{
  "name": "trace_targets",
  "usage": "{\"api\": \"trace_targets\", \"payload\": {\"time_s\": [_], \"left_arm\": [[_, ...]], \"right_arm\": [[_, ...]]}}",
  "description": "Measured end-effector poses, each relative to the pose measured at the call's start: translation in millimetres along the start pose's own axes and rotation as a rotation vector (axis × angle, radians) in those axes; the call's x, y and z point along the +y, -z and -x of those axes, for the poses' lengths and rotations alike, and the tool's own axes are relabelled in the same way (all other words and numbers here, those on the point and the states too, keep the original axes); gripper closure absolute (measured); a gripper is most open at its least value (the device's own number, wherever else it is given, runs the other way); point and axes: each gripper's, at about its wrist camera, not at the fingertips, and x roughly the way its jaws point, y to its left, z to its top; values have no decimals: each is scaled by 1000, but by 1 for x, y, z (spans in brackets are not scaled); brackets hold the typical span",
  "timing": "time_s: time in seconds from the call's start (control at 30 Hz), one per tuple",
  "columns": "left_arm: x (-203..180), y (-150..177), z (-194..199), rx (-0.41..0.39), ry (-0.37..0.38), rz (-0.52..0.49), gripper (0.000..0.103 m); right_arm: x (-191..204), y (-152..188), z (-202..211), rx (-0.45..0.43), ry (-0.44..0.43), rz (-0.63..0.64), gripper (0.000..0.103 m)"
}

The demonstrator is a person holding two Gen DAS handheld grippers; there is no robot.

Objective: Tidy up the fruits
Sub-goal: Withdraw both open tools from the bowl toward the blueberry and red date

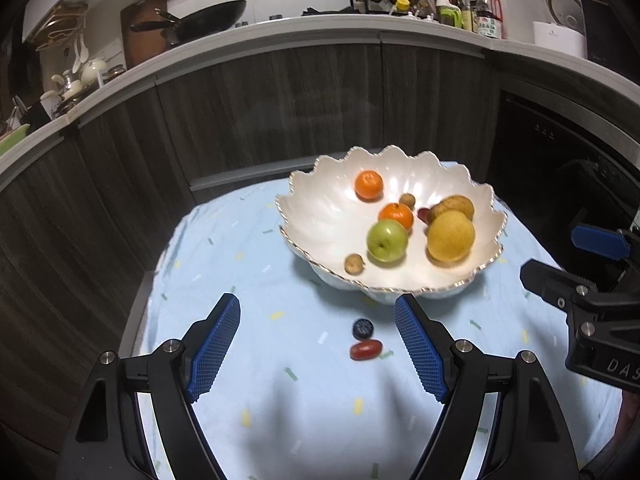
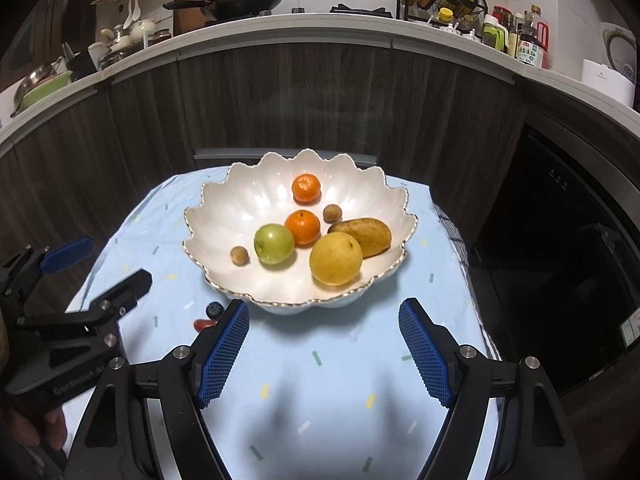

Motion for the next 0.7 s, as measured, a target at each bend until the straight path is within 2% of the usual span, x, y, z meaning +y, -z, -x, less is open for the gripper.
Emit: {"api": "trace_targets", "payload": {"time_s": [0.37,0.7], "left_arm": [[-18,24,-25,28,8,-11,27],[-31,38,-57,83,9,-36,39]], "right_arm": [[-5,18,-18,18,0,12,25],[-9,31,-42,44,-21,4,25]]}}
